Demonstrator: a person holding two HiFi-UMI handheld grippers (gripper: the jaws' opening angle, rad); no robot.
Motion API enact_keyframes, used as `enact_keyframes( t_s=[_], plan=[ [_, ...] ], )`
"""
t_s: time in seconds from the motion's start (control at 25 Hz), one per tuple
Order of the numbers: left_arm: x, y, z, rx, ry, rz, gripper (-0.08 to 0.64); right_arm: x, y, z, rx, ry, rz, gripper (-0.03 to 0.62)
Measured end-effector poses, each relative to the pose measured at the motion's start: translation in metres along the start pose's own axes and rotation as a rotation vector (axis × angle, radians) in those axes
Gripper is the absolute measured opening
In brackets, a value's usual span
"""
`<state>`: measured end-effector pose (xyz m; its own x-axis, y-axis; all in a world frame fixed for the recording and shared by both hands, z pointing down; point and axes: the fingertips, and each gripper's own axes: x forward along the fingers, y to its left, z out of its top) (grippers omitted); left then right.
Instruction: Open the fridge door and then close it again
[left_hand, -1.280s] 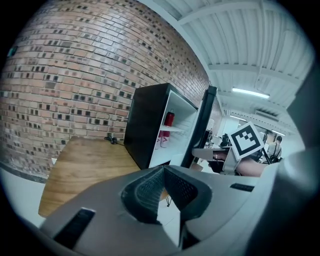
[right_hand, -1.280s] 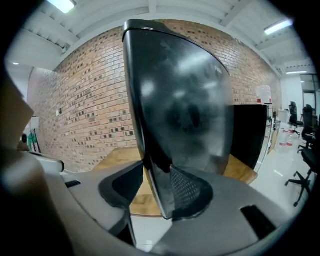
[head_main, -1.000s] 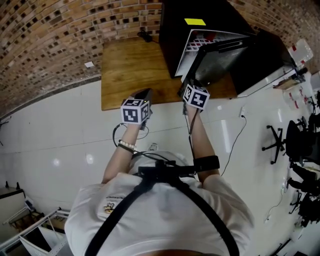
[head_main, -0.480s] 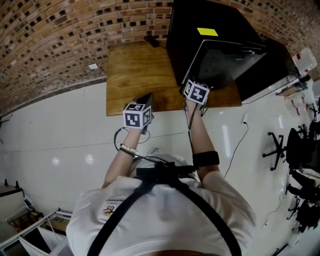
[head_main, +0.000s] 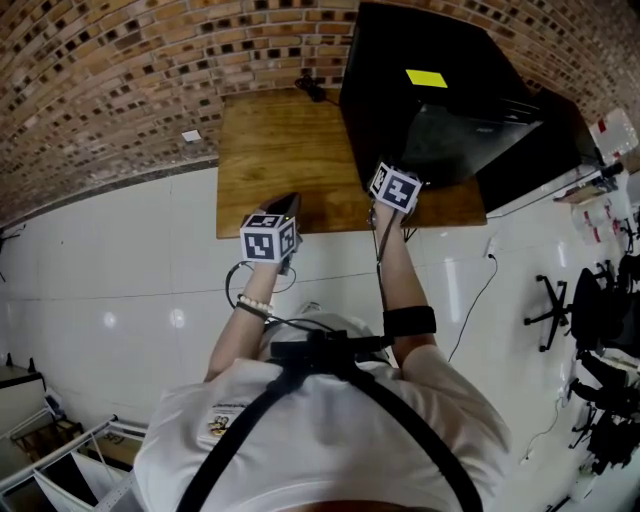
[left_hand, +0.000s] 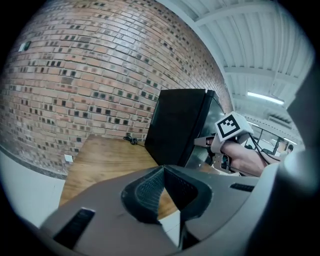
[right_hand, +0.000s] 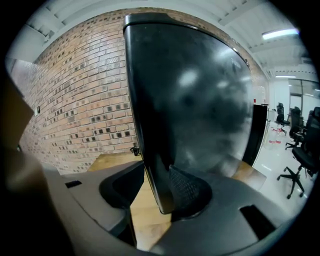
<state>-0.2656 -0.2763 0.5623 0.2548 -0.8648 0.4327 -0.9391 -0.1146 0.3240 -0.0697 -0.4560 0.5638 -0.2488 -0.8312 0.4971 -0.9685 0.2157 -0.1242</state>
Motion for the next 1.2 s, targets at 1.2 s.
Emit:
enact_keyframes(
  t_s=[1.2],
  plan=[
    [0.002, -0.226, -0.055, 0.135, 0.019, -0.29, 0.0, -0.222, -0.125, -0.11, 0.077, -0.027, 0.125, 0.003]
  ],
)
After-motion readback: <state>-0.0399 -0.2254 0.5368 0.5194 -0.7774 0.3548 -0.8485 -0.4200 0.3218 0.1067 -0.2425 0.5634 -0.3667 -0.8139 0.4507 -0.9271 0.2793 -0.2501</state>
